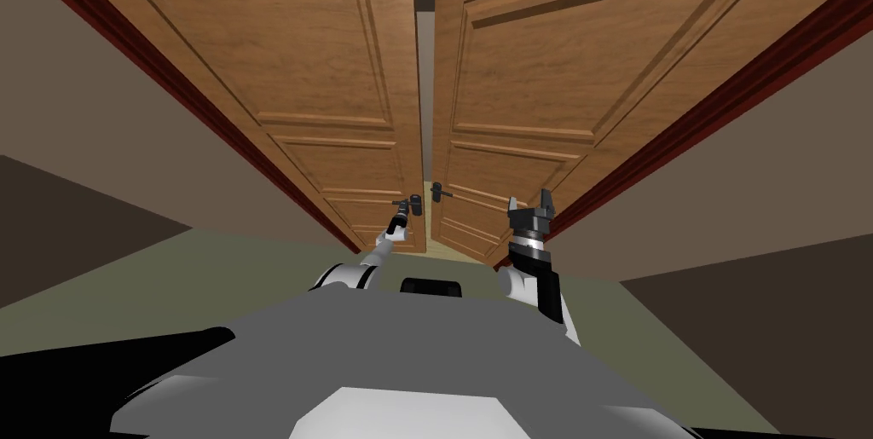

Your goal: Push the door open

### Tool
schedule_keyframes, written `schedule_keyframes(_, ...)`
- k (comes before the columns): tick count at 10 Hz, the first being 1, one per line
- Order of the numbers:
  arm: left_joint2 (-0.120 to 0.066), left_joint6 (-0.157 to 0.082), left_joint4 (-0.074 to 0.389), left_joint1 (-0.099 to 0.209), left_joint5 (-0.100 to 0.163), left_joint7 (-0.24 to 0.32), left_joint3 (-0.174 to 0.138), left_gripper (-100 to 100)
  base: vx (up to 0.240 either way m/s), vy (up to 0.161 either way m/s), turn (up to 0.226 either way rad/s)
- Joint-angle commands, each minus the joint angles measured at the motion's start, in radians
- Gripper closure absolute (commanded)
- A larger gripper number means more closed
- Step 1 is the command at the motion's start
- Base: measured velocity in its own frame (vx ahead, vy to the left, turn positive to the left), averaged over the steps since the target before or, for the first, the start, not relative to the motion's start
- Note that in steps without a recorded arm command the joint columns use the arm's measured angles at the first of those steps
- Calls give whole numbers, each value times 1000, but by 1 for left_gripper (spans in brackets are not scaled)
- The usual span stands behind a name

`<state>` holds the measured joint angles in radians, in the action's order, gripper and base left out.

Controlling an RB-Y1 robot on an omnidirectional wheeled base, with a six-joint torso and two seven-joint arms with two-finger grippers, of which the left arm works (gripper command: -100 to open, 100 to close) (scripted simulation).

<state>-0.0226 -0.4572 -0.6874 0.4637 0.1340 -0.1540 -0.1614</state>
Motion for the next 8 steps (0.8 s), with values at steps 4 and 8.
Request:
schedule_keyframes(4,-28,-28,6,3,24,-49,-79,100,45,67,-118)
schedule_keyframes(8,-41,-43,10,4,38,-75,-122,100,39,48,-56)
